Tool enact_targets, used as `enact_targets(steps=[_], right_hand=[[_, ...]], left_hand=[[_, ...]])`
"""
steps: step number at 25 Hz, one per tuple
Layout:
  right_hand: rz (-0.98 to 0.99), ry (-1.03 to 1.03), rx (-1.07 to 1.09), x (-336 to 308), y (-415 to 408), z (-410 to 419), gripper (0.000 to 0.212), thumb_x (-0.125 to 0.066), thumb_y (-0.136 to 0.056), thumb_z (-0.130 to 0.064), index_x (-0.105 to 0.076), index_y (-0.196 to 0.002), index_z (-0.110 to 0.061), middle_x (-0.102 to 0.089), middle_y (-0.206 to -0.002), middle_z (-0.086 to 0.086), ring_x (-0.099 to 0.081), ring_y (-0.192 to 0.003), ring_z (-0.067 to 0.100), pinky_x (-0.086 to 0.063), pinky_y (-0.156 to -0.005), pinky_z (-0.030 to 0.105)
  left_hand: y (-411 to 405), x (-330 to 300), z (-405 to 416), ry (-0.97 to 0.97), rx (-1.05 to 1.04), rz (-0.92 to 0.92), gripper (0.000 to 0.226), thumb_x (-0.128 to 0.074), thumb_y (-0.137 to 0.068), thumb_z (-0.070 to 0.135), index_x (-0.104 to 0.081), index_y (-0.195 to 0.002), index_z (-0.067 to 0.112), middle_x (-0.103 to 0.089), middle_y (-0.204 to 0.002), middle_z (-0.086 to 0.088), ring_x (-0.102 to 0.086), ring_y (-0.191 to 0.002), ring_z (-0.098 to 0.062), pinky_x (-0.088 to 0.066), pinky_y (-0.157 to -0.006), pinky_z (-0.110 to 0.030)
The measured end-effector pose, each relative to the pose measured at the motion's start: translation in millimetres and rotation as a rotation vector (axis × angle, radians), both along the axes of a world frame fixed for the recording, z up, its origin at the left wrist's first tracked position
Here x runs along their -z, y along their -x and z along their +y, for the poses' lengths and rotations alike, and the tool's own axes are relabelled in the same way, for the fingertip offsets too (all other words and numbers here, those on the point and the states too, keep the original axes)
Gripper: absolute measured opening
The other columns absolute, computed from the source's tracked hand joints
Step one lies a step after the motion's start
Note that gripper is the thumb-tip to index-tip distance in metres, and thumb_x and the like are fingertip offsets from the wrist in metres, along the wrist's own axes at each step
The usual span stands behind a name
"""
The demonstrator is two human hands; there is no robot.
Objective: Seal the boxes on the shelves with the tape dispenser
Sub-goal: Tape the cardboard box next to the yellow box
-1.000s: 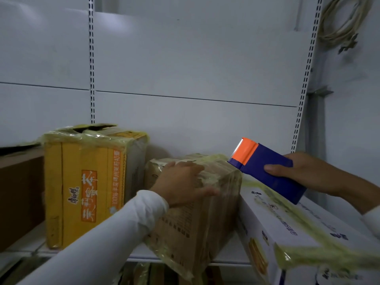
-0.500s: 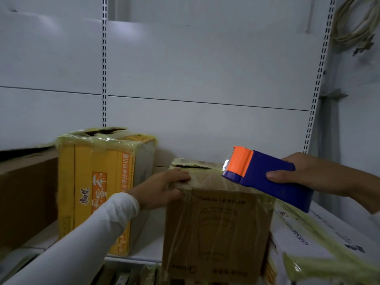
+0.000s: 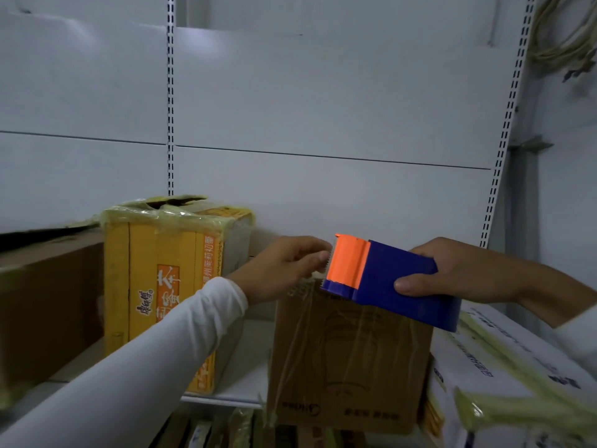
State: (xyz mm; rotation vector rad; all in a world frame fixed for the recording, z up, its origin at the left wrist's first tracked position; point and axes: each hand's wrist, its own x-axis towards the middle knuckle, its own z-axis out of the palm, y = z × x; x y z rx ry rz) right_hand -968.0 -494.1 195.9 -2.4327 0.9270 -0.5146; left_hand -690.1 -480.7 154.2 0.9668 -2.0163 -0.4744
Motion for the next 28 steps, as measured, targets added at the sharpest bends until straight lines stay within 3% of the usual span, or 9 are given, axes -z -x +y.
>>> enact_targets(steps=[3, 7, 12, 16, 22, 24, 28], right_hand=[[0.001, -0.003, -0.013, 3, -8, -1, 0.043, -0.069, -0.074, -0.060, -0.069, -0.080, -0.018, -0.072, -0.079, 0.007, -0.065, -0.067, 0.019, -0.047, -0.062, 0.030], [0.006, -0.006, -0.032, 2, -16, -8, 0.047, -0.067, -0.078, -0.059, -0.069, -0.089, -0.013, -0.073, -0.088, 0.012, -0.069, -0.077, 0.030, -0.050, -0.068, 0.035], [0.126, -0.021, -0.041, -20, 19, -37, 0.051, -0.067, -0.077, -0.069, -0.071, -0.091, -0.020, -0.076, -0.089, 0.008, -0.073, -0.076, 0.023, -0.054, -0.064, 0.023], [0.189, -0.106, 0.077, -43, 68, -76, 0.051, -0.070, -0.077, -0.067, -0.073, -0.100, -0.022, -0.077, -0.095, 0.008, -0.075, -0.081, 0.027, -0.057, -0.064, 0.022], [0.282, -0.052, 0.096, -60, 55, -137, 0.067, -0.068, -0.063, -0.080, -0.074, -0.089, -0.018, -0.076, -0.087, 0.012, -0.072, -0.073, 0.027, -0.054, -0.062, 0.023], [0.309, -0.039, 0.110, -66, 43, -145, 0.069, -0.069, -0.061, -0.079, -0.074, -0.086, -0.015, -0.076, -0.084, 0.012, -0.071, -0.070, 0.025, -0.052, -0.061, 0.024], [0.352, -0.050, 0.123, -66, 26, -155, 0.057, -0.066, -0.073, -0.064, -0.072, -0.088, -0.009, -0.076, -0.081, 0.010, -0.069, -0.064, 0.018, -0.050, -0.057, 0.020]], left_hand=[[-1, 6, 2, -0.001, 0.026, 0.086, 0.017, -0.048, -0.097, 0.007, -0.065, -0.093, 0.008, -0.066, -0.082, -0.004, -0.060, -0.072, -0.007, -0.049, -0.069, -0.024], [-6, 6, 1, 0.006, 0.006, 0.213, 0.016, -0.050, -0.096, 0.007, -0.064, -0.088, 0.003, -0.063, -0.068, -0.003, -0.055, -0.060, -0.008, -0.046, -0.059, -0.022], [-35, -4, -13, 0.070, -0.138, 0.259, 0.016, -0.055, -0.093, 0.007, -0.065, -0.087, -0.004, -0.066, -0.070, -0.010, -0.056, -0.057, -0.018, -0.048, -0.054, -0.027], [-49, -7, -31, 0.008, -0.265, 0.287, 0.019, -0.054, -0.094, 0.008, -0.063, -0.079, 0.003, -0.064, -0.068, -0.008, -0.055, -0.057, -0.018, -0.046, -0.053, -0.025], [-34, -13, -63, -0.099, -0.404, 0.407, 0.023, -0.055, -0.094, 0.014, -0.060, -0.075, 0.002, -0.058, -0.065, -0.010, -0.051, -0.050, -0.013, -0.043, -0.047, -0.023], [-31, -10, -72, -0.045, -0.543, 0.357, 0.028, -0.059, -0.092, 0.017, -0.058, -0.068, 0.003, -0.058, -0.062, -0.012, -0.049, -0.047, -0.014, -0.041, -0.045, -0.023], [-31, -2, -93, 0.020, -0.833, 0.070, 0.037, -0.062, -0.091, 0.023, -0.059, -0.057, 0.008, -0.061, -0.059, -0.016, -0.048, -0.050, -0.019, -0.043, -0.060, -0.029]])
